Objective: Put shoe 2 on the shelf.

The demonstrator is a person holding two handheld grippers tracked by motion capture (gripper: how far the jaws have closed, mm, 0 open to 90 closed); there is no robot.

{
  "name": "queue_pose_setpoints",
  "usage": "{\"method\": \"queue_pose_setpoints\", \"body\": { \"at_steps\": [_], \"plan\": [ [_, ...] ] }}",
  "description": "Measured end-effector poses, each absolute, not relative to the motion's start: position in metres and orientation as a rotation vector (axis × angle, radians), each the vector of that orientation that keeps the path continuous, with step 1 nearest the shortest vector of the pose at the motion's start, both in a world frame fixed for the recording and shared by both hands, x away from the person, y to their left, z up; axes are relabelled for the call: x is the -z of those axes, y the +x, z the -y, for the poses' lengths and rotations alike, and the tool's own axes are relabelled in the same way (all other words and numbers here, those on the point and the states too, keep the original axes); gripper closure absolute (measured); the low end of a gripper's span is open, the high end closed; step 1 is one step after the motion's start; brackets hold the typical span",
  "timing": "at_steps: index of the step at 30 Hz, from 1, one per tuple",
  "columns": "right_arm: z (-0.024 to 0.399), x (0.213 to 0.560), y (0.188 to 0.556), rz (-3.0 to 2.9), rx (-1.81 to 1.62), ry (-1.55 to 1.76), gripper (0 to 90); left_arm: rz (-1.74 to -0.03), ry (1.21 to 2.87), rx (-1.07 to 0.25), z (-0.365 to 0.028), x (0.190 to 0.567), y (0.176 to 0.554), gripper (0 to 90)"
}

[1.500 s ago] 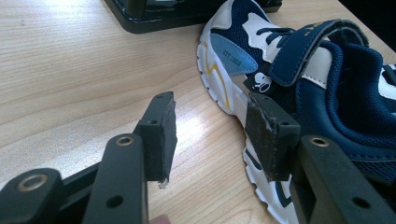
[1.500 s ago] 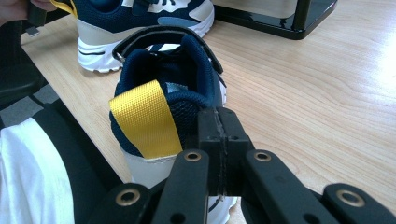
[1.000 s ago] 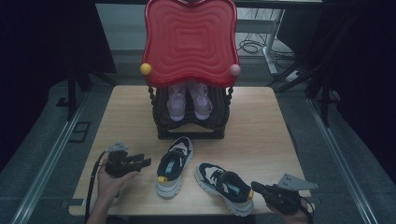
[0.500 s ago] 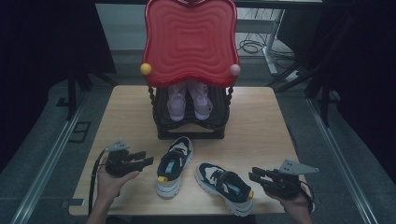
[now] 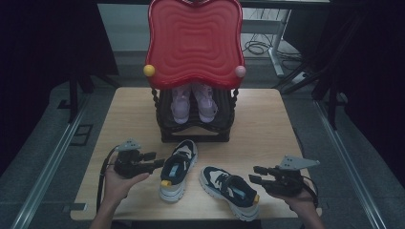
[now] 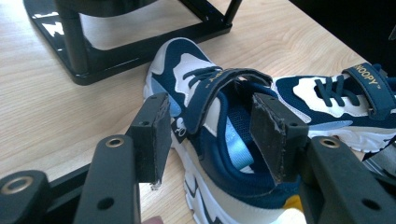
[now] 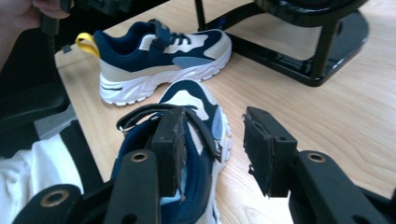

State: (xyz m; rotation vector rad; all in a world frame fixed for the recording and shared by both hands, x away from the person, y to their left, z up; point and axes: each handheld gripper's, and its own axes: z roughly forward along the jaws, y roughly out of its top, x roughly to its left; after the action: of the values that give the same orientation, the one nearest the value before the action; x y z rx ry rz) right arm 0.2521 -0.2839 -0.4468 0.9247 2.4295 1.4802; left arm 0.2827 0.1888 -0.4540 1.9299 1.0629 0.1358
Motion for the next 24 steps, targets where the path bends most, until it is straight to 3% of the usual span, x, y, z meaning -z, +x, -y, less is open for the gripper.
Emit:
{"method": "queue_pose_setpoints", "body": {
  "at_steps": [24],
  "plan": [
    [0.253,0.462,0.273,-2.609,-1.414,0.894,57.0,-1.099,1.999,-0.108,-0.166,0.477,0.296,48.5]
  ]
}}
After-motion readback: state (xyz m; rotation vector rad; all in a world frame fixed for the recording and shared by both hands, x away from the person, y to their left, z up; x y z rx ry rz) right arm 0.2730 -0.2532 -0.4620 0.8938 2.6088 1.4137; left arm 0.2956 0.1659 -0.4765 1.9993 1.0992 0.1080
